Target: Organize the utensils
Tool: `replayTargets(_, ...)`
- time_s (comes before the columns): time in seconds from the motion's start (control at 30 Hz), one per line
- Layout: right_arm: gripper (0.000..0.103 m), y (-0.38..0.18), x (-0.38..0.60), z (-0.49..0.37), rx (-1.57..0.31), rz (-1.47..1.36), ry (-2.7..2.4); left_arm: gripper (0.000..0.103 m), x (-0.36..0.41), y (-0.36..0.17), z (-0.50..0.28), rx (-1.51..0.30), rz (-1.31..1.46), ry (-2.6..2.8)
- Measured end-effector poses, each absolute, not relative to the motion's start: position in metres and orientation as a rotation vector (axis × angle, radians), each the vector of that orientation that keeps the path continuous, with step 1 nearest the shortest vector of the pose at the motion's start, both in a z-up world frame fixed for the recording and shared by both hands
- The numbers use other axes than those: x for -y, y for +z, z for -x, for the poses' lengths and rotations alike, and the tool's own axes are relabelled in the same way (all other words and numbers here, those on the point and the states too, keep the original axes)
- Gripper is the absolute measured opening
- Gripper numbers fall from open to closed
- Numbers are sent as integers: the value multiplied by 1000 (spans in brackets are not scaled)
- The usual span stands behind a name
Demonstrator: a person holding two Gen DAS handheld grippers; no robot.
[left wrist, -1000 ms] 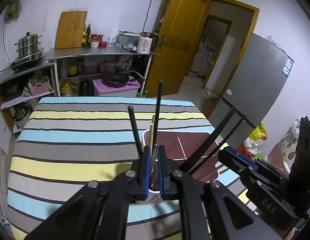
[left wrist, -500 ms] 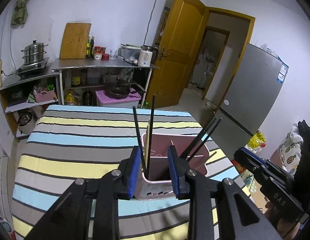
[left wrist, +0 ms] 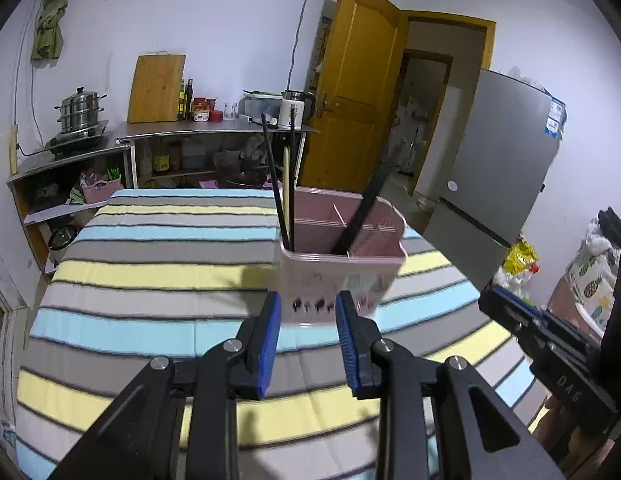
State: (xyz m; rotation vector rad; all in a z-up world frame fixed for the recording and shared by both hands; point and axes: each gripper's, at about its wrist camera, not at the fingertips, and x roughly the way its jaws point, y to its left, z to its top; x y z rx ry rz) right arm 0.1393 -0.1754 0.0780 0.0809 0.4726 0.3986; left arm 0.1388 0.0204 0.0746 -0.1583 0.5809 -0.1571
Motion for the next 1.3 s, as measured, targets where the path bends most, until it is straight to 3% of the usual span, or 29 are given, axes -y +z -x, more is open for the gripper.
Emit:
replayTargets(0.43,14,40,181,-90,-471,-45,384,30,-10,35,-79,-573,142,-155)
replayTargets(0.67,20,25,186,-66,-478,-43,373,30,-9,25,-59,-570,144,-165)
replayTargets(1.3,20,23,185,-54,-472,-24,353,29,-13,22,-50,-559,142,-131)
